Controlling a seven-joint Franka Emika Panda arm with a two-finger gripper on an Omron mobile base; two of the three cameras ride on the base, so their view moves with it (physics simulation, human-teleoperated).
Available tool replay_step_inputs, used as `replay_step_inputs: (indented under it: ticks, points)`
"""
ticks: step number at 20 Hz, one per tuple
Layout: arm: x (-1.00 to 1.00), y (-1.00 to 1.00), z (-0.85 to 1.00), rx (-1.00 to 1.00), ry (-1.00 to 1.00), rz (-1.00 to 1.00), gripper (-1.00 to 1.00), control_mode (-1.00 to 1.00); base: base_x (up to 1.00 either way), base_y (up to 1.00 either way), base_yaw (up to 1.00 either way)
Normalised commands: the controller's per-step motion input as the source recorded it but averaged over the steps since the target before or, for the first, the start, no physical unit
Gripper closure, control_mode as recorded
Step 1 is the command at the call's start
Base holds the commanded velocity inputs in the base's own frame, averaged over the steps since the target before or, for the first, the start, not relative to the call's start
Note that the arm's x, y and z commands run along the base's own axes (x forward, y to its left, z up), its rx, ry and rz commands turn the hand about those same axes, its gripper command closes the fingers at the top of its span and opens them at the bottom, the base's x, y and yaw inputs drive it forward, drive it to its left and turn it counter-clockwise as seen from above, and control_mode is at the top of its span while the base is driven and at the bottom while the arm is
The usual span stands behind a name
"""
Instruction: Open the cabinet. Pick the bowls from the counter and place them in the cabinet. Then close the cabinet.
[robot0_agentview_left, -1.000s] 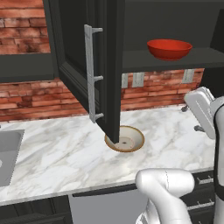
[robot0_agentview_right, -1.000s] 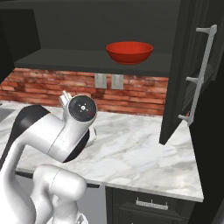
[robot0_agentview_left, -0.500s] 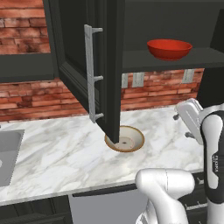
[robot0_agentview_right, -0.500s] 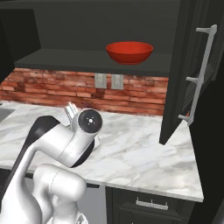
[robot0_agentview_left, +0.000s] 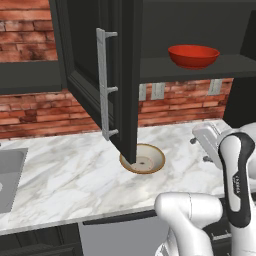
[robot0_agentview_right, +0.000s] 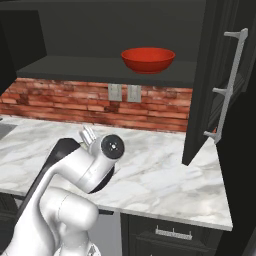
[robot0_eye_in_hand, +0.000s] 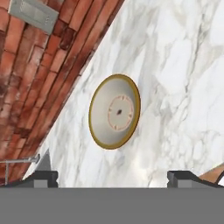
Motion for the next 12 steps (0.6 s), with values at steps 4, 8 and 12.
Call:
replay_step_inputs:
  ticks: [4, 8, 12]
  points:
    - [0.27, 0.01, -0.43, 0.00, 0.00, 0.06, -1.00, -1.00, 0.00, 0.00, 0.00]
    - [0.33, 0.00, -0.38, 0.00, 0.00, 0.06, -1.00, -1.00, 0.00, 0.00, 0.00]
    - [0.38, 0.06, -0.29, 0.00, 0.01, 0.04, -1.00, -1.00, 0.00, 0.00, 0.00]
